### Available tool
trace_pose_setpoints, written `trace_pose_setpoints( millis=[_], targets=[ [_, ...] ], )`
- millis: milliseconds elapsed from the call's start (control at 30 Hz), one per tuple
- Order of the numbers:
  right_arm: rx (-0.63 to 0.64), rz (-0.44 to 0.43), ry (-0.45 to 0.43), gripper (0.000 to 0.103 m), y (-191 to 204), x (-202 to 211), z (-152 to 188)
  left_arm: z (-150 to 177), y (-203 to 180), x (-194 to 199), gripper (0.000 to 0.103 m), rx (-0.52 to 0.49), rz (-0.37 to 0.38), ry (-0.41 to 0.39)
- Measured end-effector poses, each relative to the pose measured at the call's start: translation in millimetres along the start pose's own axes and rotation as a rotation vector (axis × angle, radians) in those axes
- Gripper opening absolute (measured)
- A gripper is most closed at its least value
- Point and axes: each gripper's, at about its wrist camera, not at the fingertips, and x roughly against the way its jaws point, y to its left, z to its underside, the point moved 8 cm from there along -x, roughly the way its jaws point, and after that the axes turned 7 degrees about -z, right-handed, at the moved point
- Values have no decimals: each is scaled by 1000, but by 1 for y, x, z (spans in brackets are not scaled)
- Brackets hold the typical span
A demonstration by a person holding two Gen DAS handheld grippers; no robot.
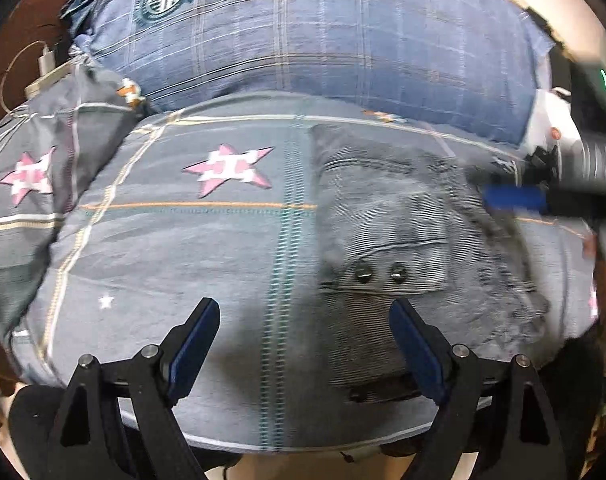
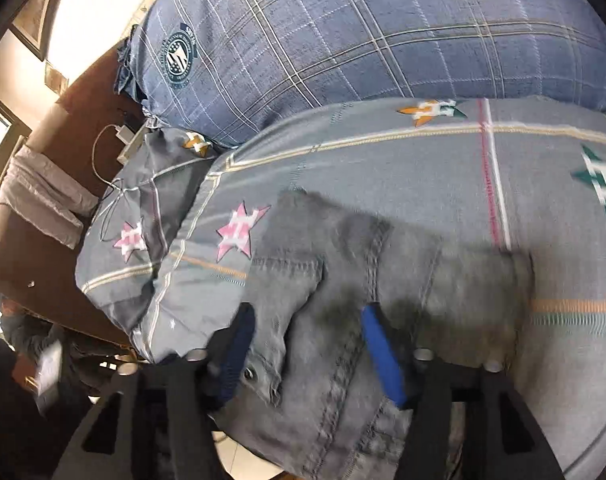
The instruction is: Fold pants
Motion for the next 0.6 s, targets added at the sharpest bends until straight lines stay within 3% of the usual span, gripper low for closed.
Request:
trace_pose_setpoints(
  millis=[67, 267, 367, 433, 600],
  targets=[
    [-42, 79, 89, 64, -36, -19, 23, 2, 5, -5, 88, 3, -46, 32],
    [-1, 45, -69, 64, -18, 32, 29, 4, 9, 0, 88, -34, -123, 19],
    [7, 49, -67, 67, -21, 32, 47, 4, 7, 4, 88, -35, -133, 16],
    [-5, 101, 11, 69, -41, 9, 71, 4, 7, 2, 88, -42, -145, 19],
    [-11, 109, -49, 68, -34, 31, 70, 4, 8, 1, 88, -57, -158, 25]
  ],
)
